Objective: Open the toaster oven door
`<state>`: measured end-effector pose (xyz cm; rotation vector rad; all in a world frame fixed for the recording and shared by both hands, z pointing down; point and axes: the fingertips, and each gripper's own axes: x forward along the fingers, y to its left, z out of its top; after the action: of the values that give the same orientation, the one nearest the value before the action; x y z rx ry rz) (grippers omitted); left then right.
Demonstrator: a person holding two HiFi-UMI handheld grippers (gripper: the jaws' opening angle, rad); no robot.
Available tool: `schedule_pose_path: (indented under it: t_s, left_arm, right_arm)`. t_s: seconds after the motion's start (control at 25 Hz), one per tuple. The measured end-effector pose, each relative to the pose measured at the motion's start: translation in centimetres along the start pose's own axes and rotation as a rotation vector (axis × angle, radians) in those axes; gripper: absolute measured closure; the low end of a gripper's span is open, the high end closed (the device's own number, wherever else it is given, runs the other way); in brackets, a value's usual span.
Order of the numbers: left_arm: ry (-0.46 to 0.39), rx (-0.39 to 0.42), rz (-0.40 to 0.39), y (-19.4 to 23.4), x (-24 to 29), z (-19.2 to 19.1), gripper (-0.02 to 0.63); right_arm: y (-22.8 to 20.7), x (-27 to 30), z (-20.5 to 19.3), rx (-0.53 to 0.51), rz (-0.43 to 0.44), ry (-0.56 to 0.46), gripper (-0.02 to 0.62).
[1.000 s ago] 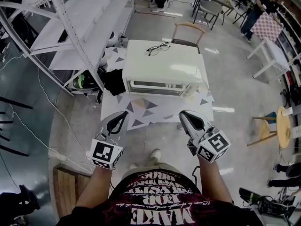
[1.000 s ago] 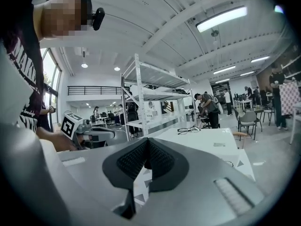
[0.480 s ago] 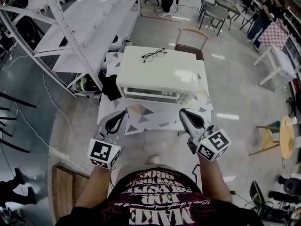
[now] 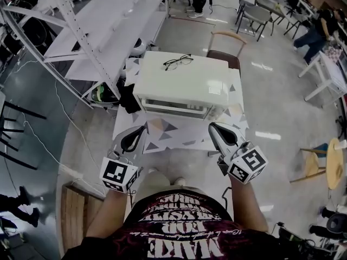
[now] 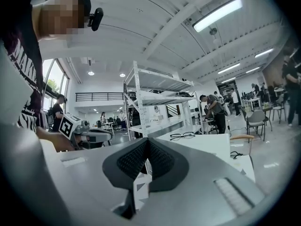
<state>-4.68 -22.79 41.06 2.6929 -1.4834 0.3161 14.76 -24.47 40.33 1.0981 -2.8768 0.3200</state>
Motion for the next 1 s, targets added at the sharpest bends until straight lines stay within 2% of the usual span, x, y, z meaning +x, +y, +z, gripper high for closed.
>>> schedule_pose_path:
  t_s: [0.36,0.6,1.0]
  left_arm:
    - [0.024,0.01,0.006,1.6,0.0,-0.7,0.604]
    - [0.007,0.032,-0.02,3.3,2.3,0.7,0.604]
    - [0.027,0.022,-0.077,4.9,6.4,0.1,0.604]
  right_arm:
    - [-0.4,1.9,-0.5,0.02,-0.002,-0.01,0.569]
    - [-1.5,3.5,0.2,0.022,-0.02,-0.011,0.569]
    - [-4.3,5.3,0.9,0.035,-0.074,-0.009,0.569]
